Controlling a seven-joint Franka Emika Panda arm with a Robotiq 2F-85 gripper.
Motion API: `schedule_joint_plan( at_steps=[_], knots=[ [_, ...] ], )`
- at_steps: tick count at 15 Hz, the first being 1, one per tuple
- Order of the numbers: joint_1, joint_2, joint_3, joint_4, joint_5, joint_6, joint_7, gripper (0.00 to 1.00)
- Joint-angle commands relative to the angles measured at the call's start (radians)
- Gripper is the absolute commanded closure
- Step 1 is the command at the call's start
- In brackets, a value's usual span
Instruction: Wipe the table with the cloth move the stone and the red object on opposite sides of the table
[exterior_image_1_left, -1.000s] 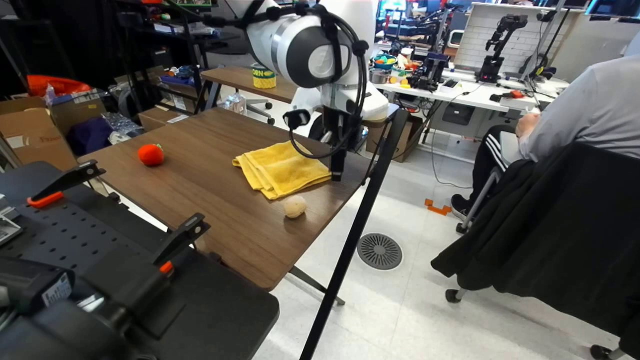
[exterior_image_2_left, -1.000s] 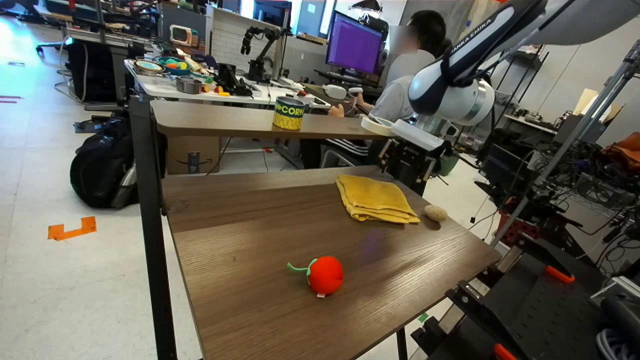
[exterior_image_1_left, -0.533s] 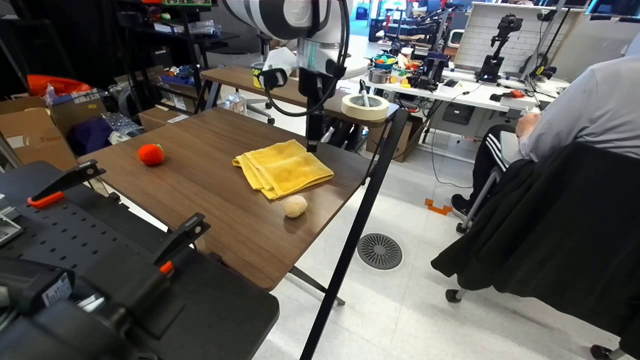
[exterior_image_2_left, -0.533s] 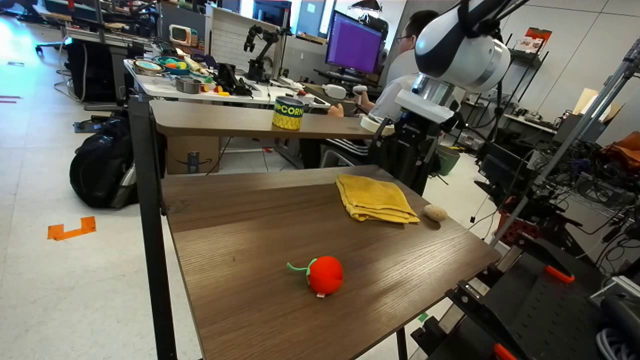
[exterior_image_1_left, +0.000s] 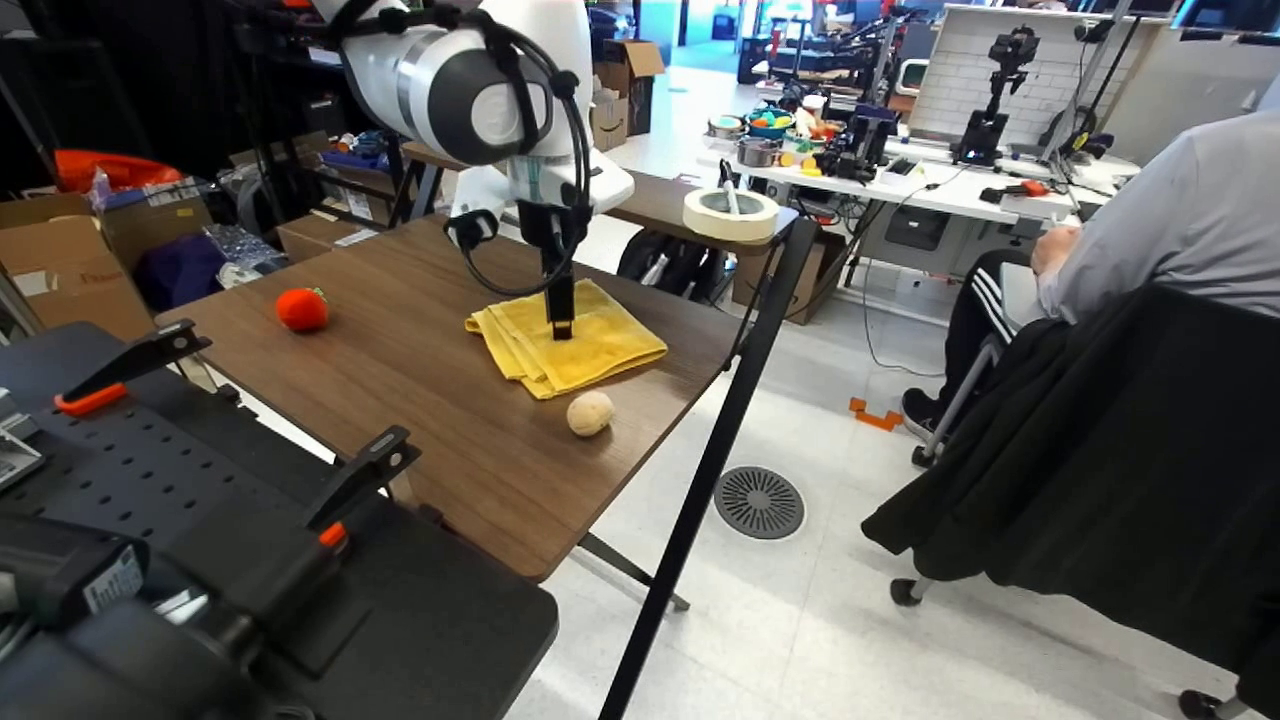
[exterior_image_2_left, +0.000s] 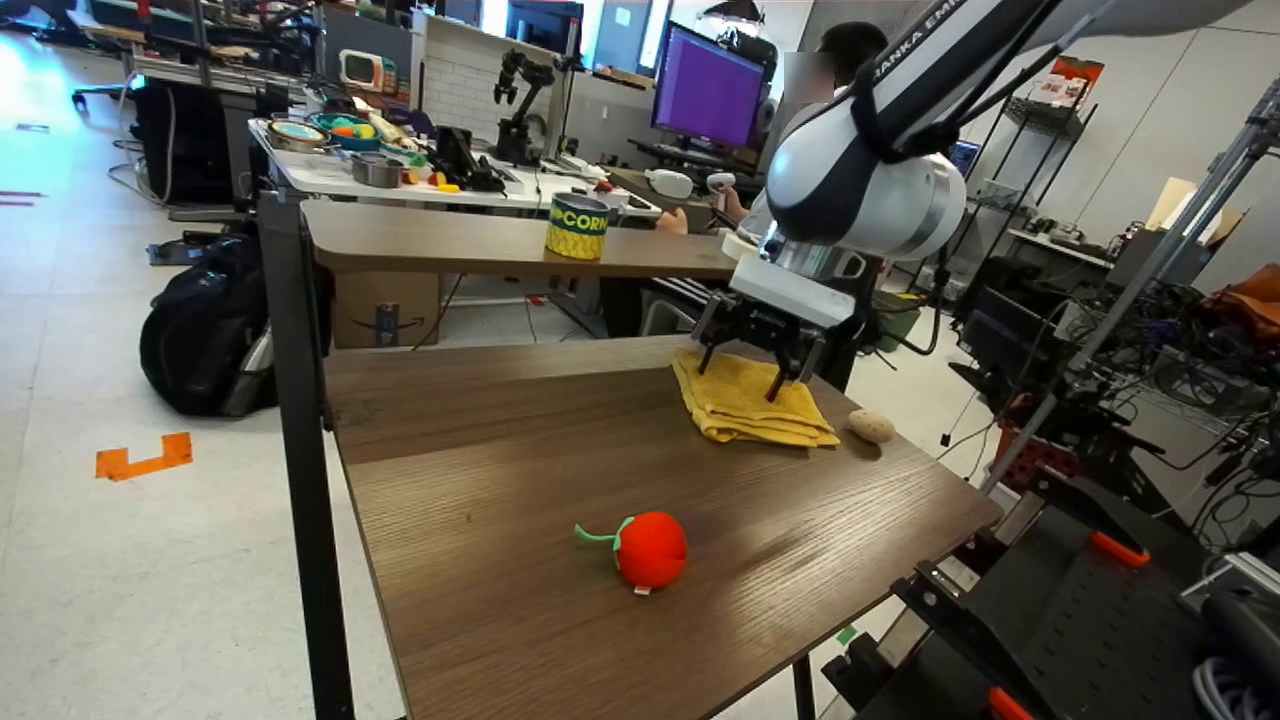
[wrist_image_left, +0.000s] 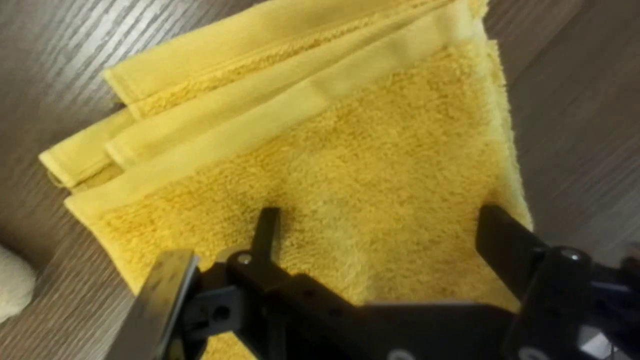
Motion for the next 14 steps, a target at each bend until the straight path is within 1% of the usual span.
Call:
schedule_joint_plan(
  at_steps=[1, 3, 4, 6, 7, 10, 11, 13, 14],
  knots=[
    [0.007, 0.016, 0.0, 0.005, -0.001, 0.015, 0.0, 0.0],
    [0.008, 0.019, -0.003, 0.007, -0.002, 0.022, 0.0, 0.0],
    [0.016, 0.035, -0.027, 0.036, -0.012, -0.028, 0.026, 0.0],
    [0.014, 0.107, -0.071, 0.126, -0.015, -0.098, 0.1, 0.0],
    [-0.004, 0.155, -0.088, 0.184, -0.013, -0.13, 0.139, 0.0],
    [-0.086, 0.264, -0.096, 0.334, 0.004, -0.192, 0.219, 0.0],
    [-0.119, 0.3, -0.087, 0.383, 0.011, -0.197, 0.231, 0.0],
    [-0.182, 0.344, -0.046, 0.469, 0.028, -0.199, 0.221, 0.0],
    [-0.196, 0.358, -0.03, 0.502, 0.031, -0.197, 0.214, 0.0]
  ],
)
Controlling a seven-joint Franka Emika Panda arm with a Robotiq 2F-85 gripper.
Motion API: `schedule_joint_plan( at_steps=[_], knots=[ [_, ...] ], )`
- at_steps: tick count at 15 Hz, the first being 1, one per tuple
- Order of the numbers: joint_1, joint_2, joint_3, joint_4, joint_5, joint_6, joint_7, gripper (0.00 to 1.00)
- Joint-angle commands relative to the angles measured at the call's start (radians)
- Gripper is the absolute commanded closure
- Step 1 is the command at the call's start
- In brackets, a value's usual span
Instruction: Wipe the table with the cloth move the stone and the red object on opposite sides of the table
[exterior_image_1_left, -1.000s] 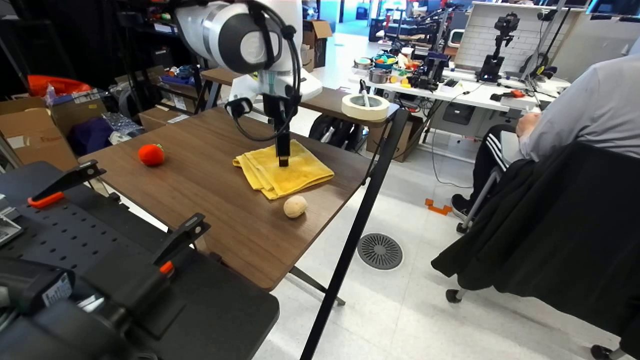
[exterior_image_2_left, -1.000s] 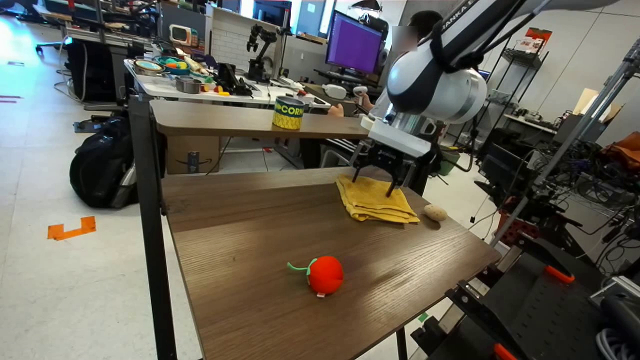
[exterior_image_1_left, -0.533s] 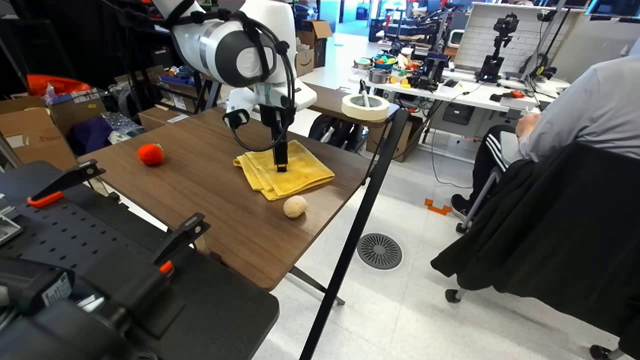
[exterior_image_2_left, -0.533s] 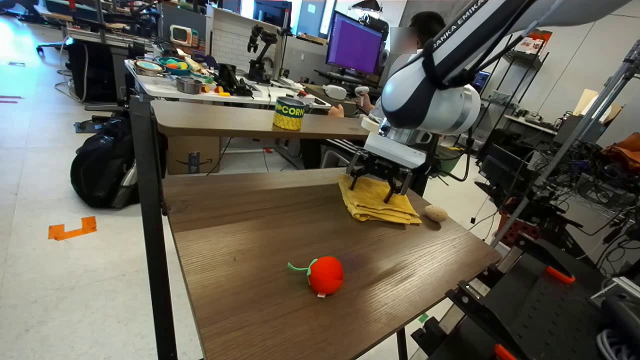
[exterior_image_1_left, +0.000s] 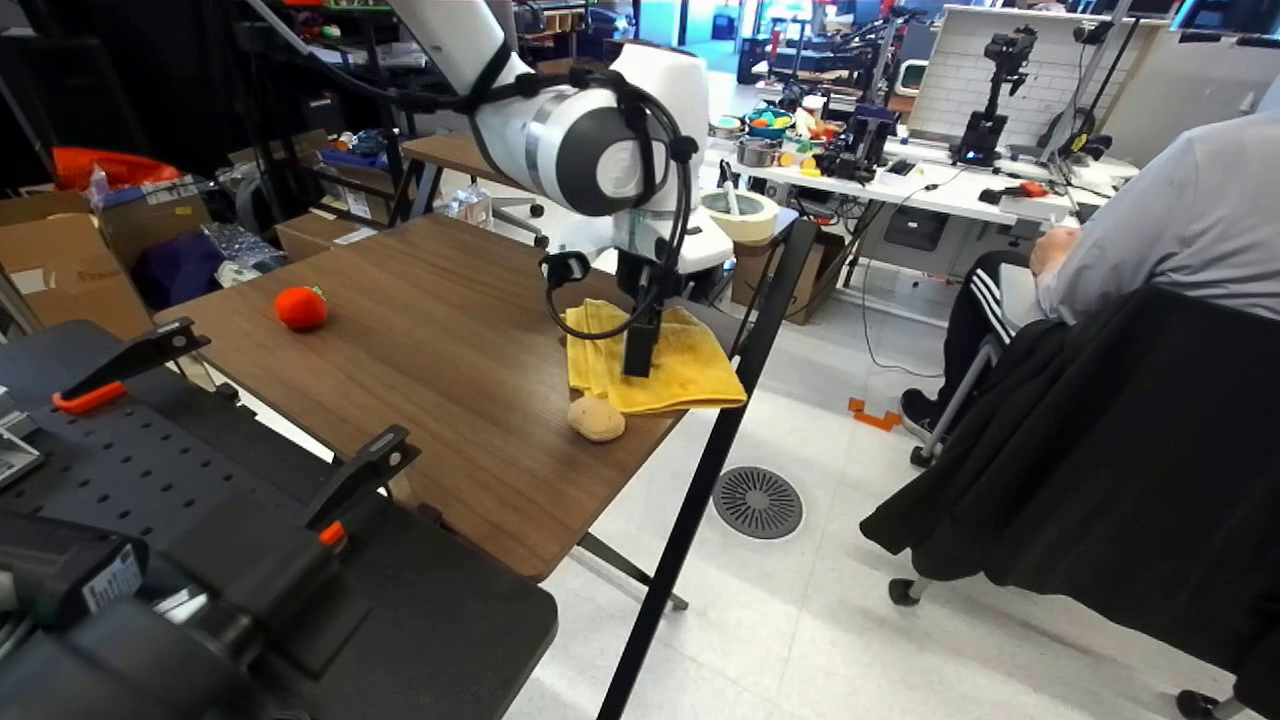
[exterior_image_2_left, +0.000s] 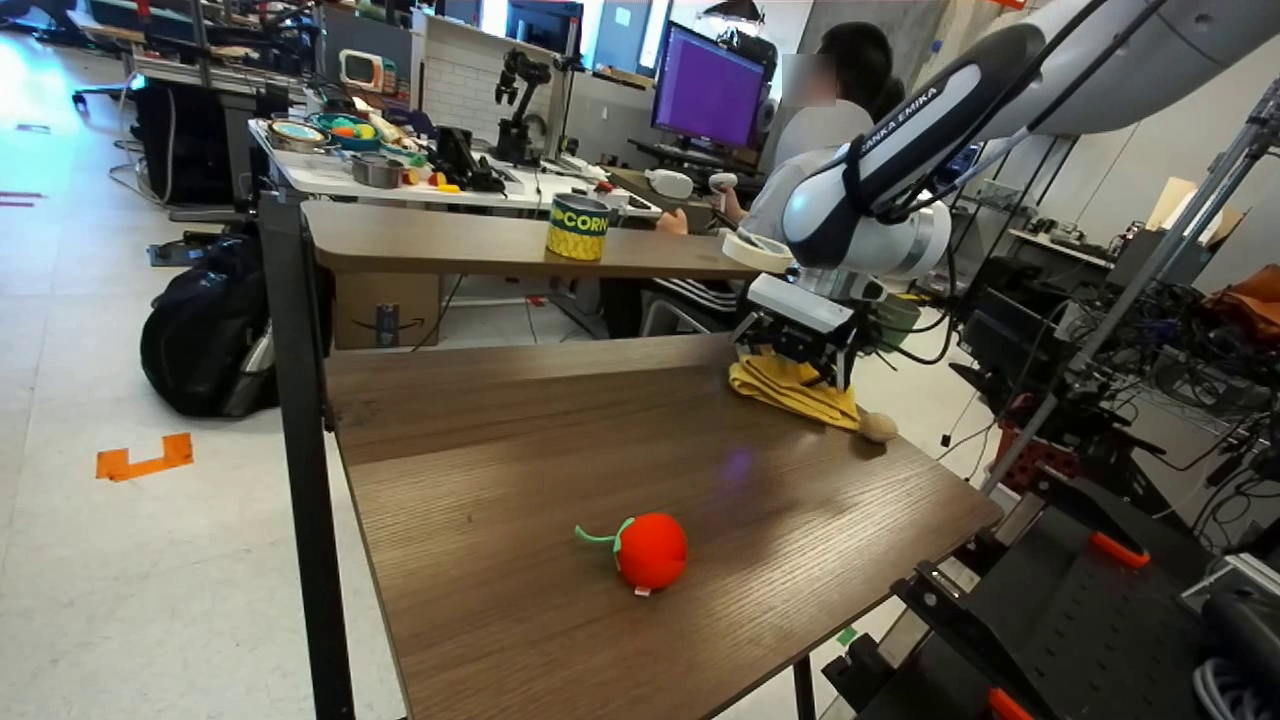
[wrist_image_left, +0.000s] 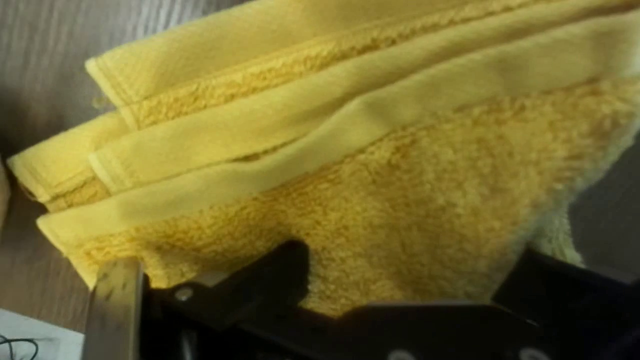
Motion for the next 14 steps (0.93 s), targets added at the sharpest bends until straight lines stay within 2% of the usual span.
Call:
schedule_joint_plan(
  at_steps=[1, 3, 9, 14],
  knots=[
    [-0.07, 0.133, 0.07, 0.168, 0.021, 0.029, -0.013, 0.0],
    [-0.064, 0.115, 0.102, 0.141, 0.014, 0.08, -0.055, 0.0],
    [-0.006, 0.02, 0.235, -0.071, 0.021, 0.286, -0.313, 0.0],
    [0.057, -0.04, 0.325, -0.214, 0.011, 0.335, -0.495, 0.0]
  ],
)
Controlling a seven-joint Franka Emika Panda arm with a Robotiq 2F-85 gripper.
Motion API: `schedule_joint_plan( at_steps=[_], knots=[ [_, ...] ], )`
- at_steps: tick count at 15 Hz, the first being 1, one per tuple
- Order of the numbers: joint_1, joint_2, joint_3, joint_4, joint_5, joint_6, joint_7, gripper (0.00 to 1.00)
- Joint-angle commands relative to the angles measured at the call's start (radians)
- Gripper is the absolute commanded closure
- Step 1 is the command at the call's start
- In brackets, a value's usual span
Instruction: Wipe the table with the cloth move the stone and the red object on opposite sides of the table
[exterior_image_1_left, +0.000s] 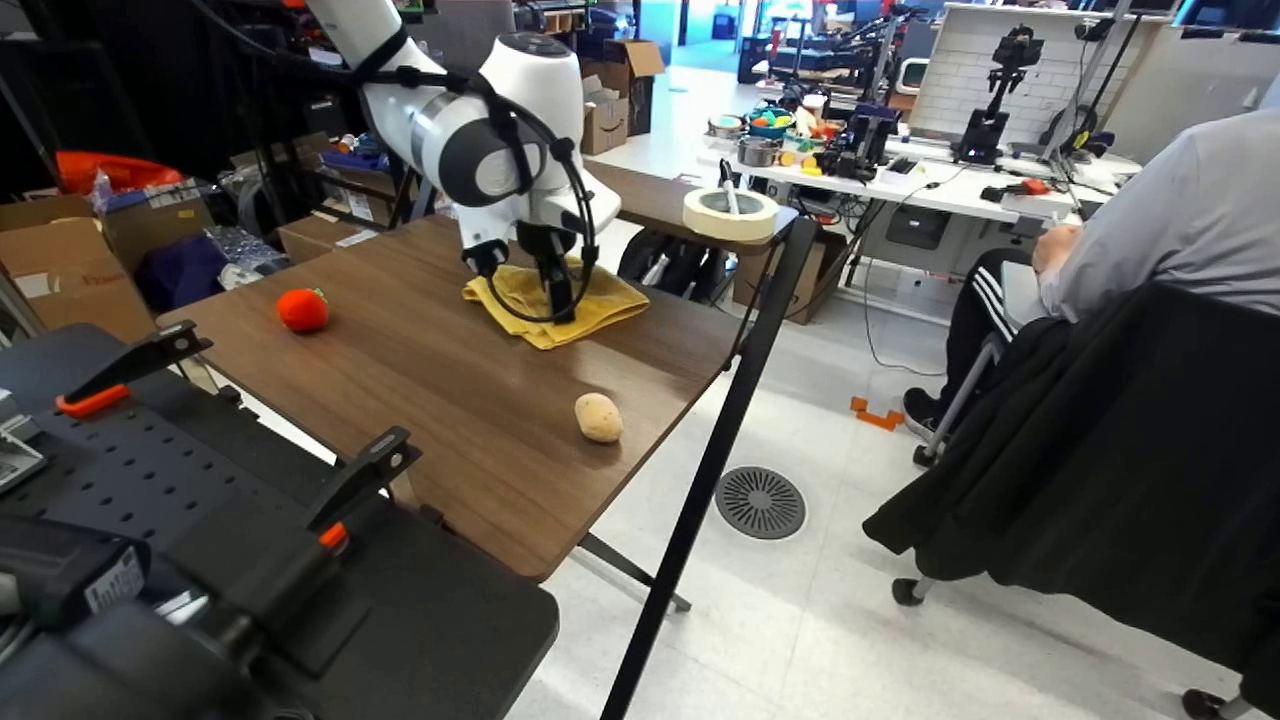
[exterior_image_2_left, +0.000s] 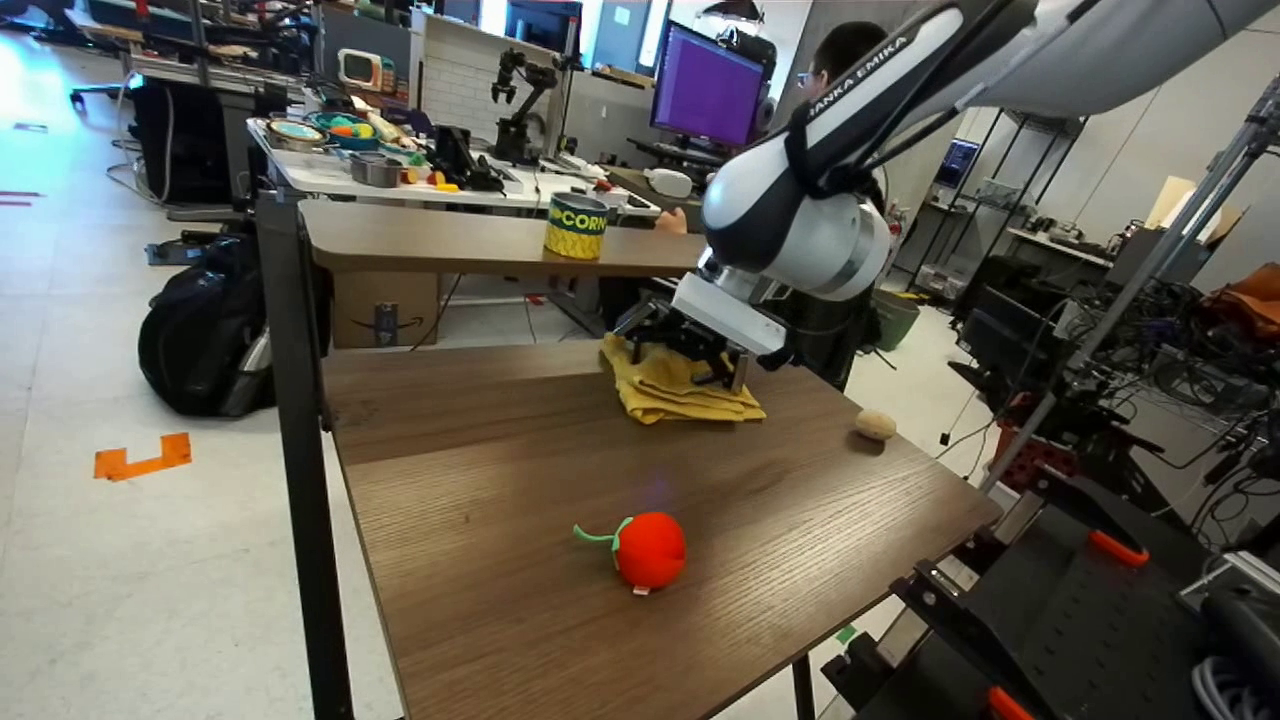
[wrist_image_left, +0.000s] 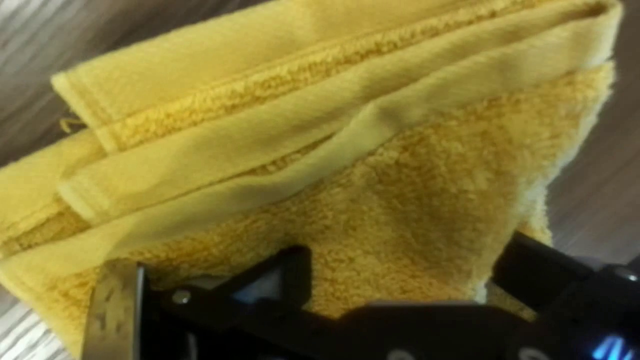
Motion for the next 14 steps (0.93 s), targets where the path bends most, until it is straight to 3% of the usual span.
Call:
schedule_joint_plan(
  at_steps=[1, 4, 9, 10, 14],
  knots=[
    [0.043, -0.013, 0.068, -0.134, 0.007, 0.059, -0.115, 0.0],
    [0.11, -0.013, 0.05, -0.154, 0.005, 0.062, -0.095, 0.0],
    [0.144, 0.01, -0.095, -0.098, -0.001, 0.046, 0.012, 0.0],
    [0.14, -0.056, -0.031, -0.118, 0.007, 0.028, -0.018, 0.0],
    [0.136, -0.055, -0.079, -0.118, 0.002, 0.029, -0.001, 0.0]
  ],
)
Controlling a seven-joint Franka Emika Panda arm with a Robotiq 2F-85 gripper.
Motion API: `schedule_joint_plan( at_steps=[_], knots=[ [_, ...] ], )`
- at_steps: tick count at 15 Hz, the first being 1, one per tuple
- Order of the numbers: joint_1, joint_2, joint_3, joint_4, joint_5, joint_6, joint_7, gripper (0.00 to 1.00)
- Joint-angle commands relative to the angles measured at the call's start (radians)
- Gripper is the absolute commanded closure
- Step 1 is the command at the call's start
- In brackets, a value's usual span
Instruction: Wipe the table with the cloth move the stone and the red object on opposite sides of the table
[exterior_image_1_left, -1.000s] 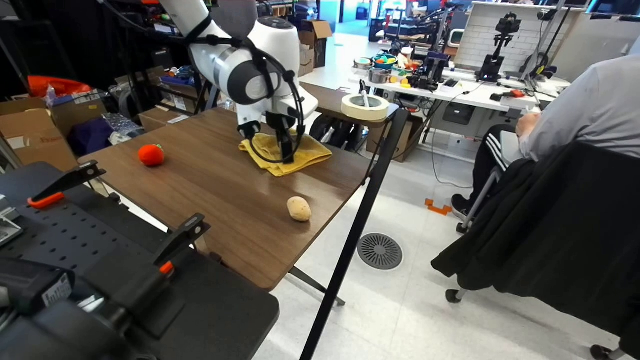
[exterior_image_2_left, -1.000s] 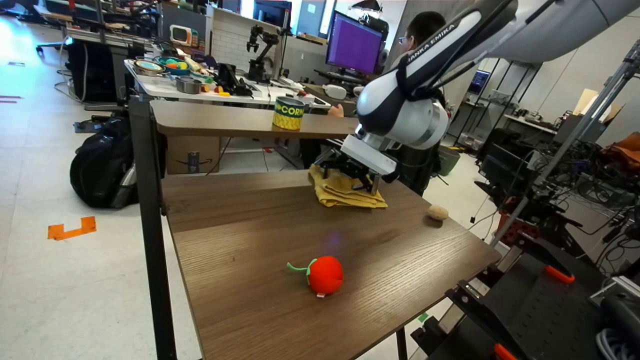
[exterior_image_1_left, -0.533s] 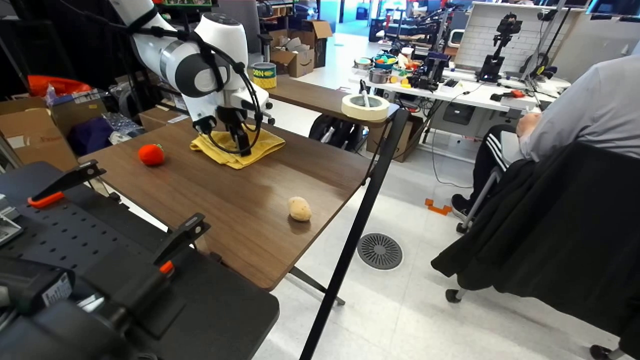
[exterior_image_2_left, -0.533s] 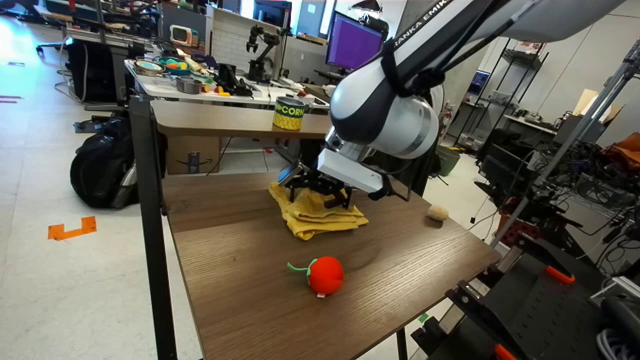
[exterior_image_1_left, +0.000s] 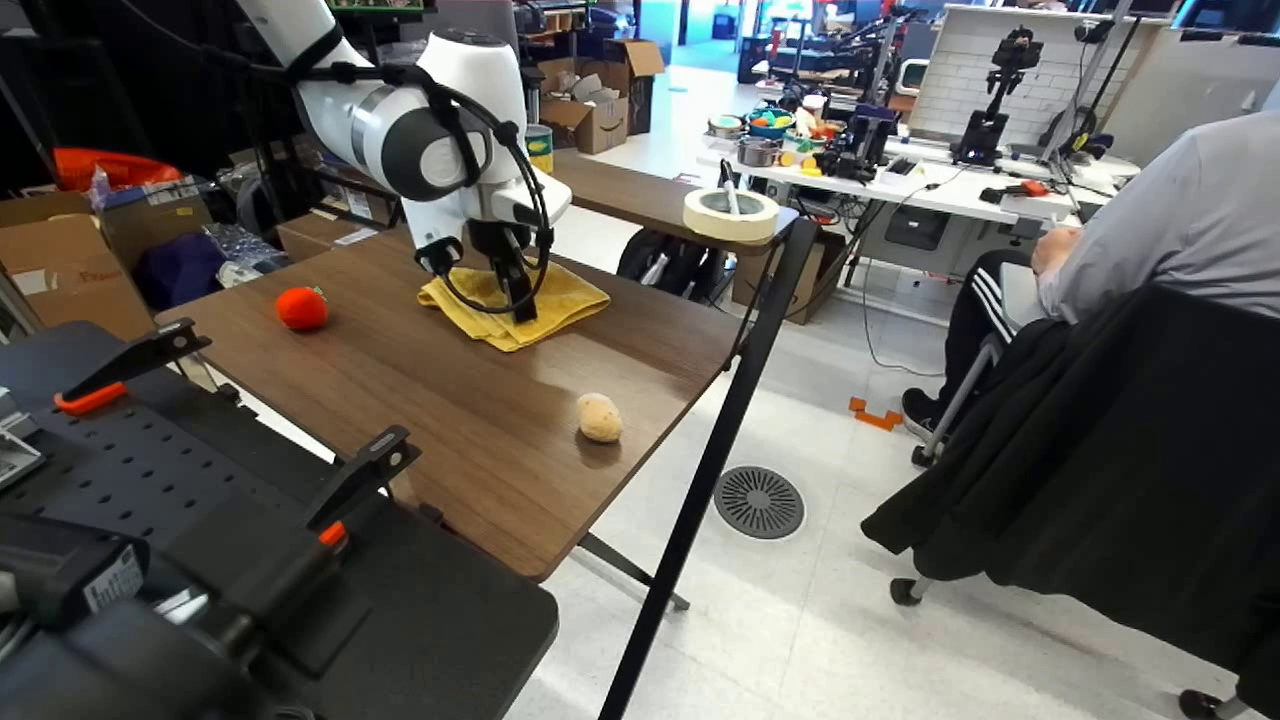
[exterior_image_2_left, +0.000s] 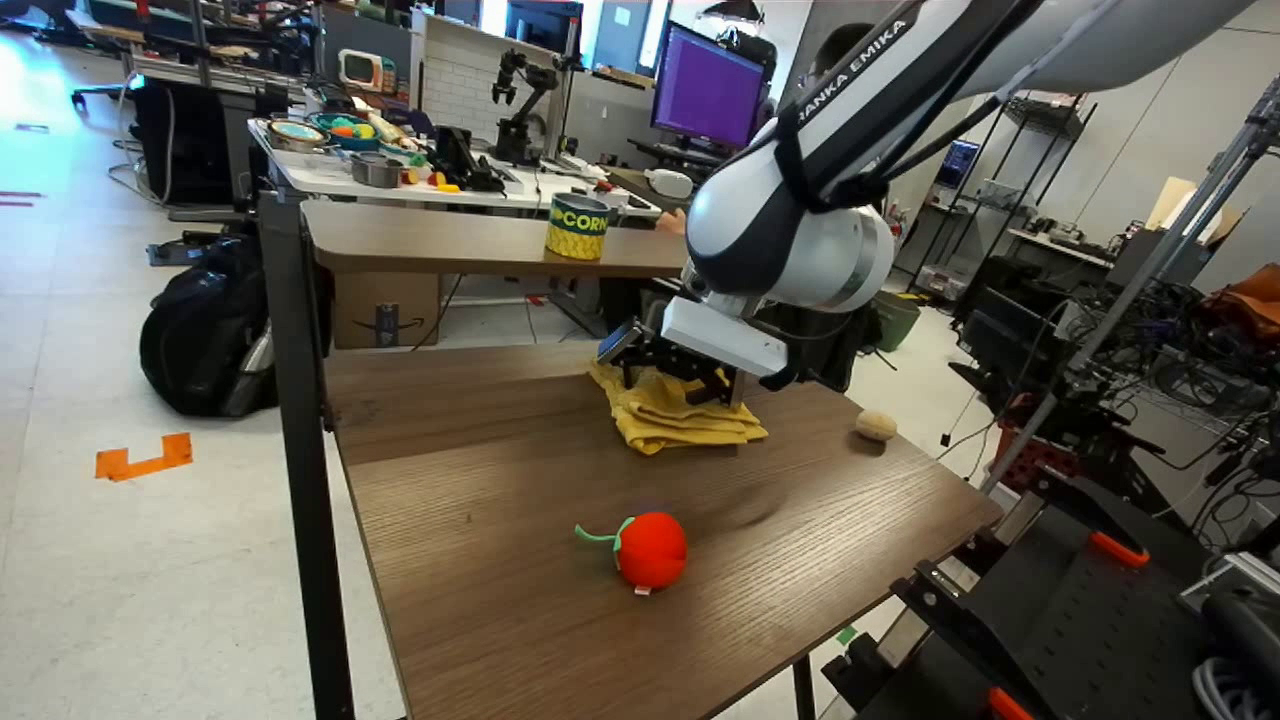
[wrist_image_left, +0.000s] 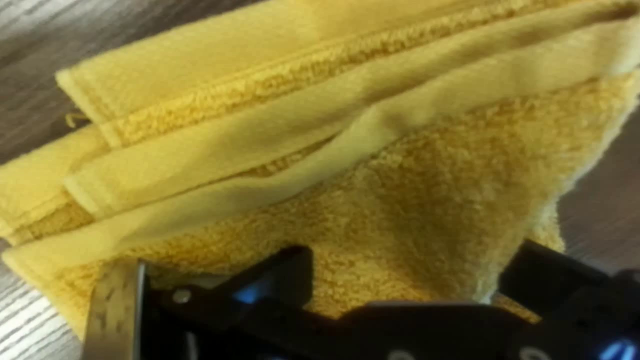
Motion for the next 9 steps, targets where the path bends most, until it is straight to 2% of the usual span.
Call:
schedule_joint_plan(
  at_steps=[1, 6, 9],
  knots=[
    [0.004, 0.009, -0.012, 0.021, 0.004, -0.03, 0.02, 0.0],
    [0.046, 0.042, 0.007, 0.033, -0.019, -0.012, 0.007, 0.0],
    [0.118, 0.057, 0.031, 0.062, -0.033, 0.0, 0.023, 0.0]
  ],
)
